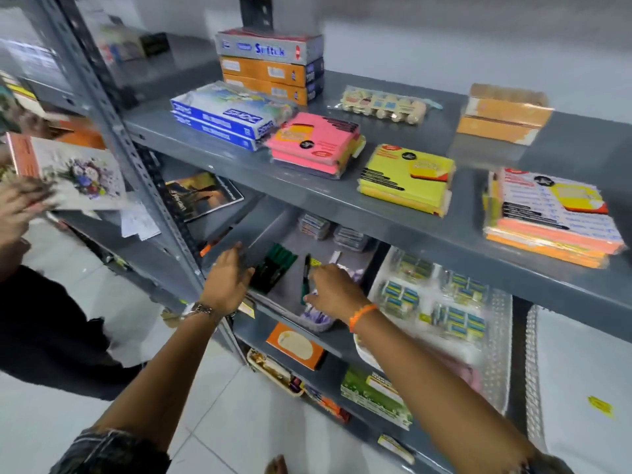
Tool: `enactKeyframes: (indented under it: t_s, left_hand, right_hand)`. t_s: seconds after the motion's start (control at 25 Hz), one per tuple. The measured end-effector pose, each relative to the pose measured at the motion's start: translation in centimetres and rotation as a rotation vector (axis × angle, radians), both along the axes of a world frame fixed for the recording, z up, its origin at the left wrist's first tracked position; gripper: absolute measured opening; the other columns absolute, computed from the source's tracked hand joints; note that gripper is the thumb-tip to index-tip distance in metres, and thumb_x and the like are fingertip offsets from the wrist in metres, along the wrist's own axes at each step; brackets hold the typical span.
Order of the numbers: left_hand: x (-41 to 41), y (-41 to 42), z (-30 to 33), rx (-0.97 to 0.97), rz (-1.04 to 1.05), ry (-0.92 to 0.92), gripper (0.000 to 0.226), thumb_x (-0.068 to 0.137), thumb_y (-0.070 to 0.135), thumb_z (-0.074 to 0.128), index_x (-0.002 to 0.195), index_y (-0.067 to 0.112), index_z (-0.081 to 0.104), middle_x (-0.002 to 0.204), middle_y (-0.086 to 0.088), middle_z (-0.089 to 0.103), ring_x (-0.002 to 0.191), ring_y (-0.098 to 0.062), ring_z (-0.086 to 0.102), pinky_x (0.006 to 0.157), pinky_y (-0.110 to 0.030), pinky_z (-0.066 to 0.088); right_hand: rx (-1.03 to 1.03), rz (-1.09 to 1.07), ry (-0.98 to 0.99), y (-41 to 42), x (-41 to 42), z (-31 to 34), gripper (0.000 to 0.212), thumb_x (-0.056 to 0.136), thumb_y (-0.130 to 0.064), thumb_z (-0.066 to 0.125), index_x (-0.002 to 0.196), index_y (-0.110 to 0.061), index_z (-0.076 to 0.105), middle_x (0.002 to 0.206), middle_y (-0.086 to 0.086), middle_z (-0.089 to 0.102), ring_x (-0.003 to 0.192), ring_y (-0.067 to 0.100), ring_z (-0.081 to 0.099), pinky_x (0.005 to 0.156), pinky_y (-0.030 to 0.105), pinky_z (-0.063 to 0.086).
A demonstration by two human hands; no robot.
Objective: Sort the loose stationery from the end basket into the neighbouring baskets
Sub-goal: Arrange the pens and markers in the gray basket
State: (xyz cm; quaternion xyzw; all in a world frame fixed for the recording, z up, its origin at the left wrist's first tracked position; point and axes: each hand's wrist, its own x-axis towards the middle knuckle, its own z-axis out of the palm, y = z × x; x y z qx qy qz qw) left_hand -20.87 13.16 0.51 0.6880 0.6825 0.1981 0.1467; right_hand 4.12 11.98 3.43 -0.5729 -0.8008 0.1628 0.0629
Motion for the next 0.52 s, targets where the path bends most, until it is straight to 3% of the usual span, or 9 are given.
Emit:
enactKeyframes:
  t_s: [0.16, 0.32, 0.44, 0.52]
  left_hand:
    - [-1.5, 1.5, -1.5, -0.094, -0.044, -0.087, 0.061, 0.103, 0.029, 0.049, 0.156, 0.005, 0.028, 0.153, -0.020, 0.043, 0.137, -0.037, 0.045, 0.111, -0.044, 0.038]
    - [-2.2, 1.7, -2.8, -0.049, -0.136, -0.195, 0.054, 0.105, 0.026, 0.044, 0.154, 0.007, 0.032, 0.150, -0.017, 0.048, 0.135, -0.033, 0.049, 0.111, -0.039, 0.039]
    - [-2.7, 1.9, -3.4, -0.028, -0.163, -0.224, 0.053, 0.105, 0.024, 0.043, 0.154, 0.007, 0.033, 0.146, -0.017, 0.053, 0.130, -0.033, 0.052, 0.107, -0.039, 0.042]
    - [-2.9, 2.1, -3.4, -0.022, -0.195, -0.228, 0.053, 0.105, 0.024, 0.043, 0.154, 0.008, 0.032, 0.146, -0.016, 0.052, 0.130, -0.034, 0.052, 0.107, -0.041, 0.042]
  right_hand:
    - [-0.063, -0.113, -0.081, 3.5, -4.8, -1.7, 0.033, 0.083, -0.023, 0.073, 0.104, 0.001, 0.064, 0.112, 0.026, 0.063, 0.104, 0.043, 0.065, 0.082, 0.043, 0.055]
    - [-0.141, -0.165, -0.211, 5.0, -6.4, -3.0, 0.025, 0.079, -0.006, 0.068, 0.103, 0.002, 0.066, 0.115, 0.023, 0.064, 0.108, 0.042, 0.065, 0.082, 0.041, 0.055]
    - [-0.153, -0.259, -0.135, 4.7, -7.0, -2.1, 0.017, 0.073, -0.004, 0.070, 0.089, -0.001, 0.064, 0.104, 0.022, 0.066, 0.096, 0.039, 0.068, 0.069, 0.033, 0.051]
    - [-0.047, -0.384, 0.003, 4.1, -5.9, -1.3, 0.009, 0.073, -0.009, 0.067, 0.078, -0.003, 0.065, 0.087, 0.018, 0.069, 0.083, 0.034, 0.069, 0.063, 0.029, 0.049]
